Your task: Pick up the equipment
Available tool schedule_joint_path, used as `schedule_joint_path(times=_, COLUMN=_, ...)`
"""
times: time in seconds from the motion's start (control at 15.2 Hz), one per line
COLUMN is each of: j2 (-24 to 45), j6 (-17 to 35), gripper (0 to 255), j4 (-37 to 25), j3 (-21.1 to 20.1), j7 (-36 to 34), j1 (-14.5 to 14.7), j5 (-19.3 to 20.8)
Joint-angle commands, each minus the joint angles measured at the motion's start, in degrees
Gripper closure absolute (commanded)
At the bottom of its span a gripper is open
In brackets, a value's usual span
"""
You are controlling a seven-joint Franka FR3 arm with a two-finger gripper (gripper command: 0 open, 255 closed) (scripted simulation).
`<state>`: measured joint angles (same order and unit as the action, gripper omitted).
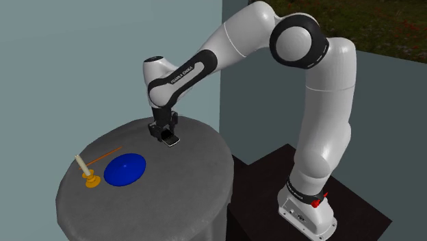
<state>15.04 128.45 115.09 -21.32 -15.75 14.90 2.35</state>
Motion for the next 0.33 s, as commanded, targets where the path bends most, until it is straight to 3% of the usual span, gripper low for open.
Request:
schedule_joint_path(times=0.0, j2=-0.9, j6=-1.15, gripper=255, j4=-0.28, j3=-0.07, j7=0.41, j1=-0.26, j5=-0.42)
schedule_joint_path(times=0.26, j2=-1.8, j6=-2.61, gripper=255, j4=-0.9, j3=-0.2, j7=0.61, j1=-0.38, j5=-0.82)
